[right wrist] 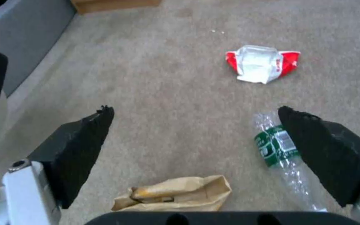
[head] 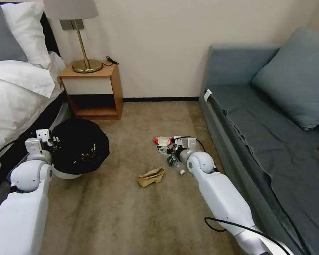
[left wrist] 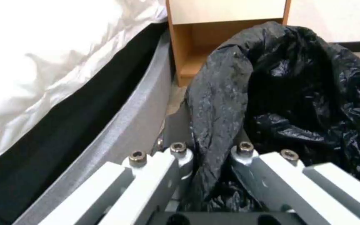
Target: Pick up the trash bin, then pick up the garbage on the floor and place it into the trash bin.
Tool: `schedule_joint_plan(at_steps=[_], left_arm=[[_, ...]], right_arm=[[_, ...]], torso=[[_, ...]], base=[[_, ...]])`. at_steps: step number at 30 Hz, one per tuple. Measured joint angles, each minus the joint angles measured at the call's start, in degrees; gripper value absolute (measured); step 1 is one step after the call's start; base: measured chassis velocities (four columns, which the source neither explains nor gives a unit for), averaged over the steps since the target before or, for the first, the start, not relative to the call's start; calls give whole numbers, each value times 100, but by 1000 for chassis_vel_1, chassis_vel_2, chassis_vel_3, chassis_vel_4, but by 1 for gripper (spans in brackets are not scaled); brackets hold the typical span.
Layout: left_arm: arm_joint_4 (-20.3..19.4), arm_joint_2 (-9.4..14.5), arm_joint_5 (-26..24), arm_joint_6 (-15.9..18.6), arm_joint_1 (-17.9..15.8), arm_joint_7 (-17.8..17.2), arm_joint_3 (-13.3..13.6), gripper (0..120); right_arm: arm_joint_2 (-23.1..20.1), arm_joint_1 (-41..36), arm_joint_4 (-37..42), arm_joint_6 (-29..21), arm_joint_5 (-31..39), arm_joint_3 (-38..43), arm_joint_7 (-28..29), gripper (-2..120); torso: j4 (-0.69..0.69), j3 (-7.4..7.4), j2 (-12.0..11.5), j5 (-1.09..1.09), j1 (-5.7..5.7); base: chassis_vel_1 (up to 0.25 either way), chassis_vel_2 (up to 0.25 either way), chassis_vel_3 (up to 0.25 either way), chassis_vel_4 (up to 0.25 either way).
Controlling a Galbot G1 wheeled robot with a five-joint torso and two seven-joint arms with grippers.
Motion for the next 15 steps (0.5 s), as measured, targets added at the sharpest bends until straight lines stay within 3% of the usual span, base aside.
schedule_joint_plan(at_steps=[15], left_arm=[[-43,-66,79,26,11,30,57,5]], right_arm=[[26,-32,-140,67,-161,-49,-79,100]], torso=[[0,0,0,0,0]], base=[[0,0,0,0]])
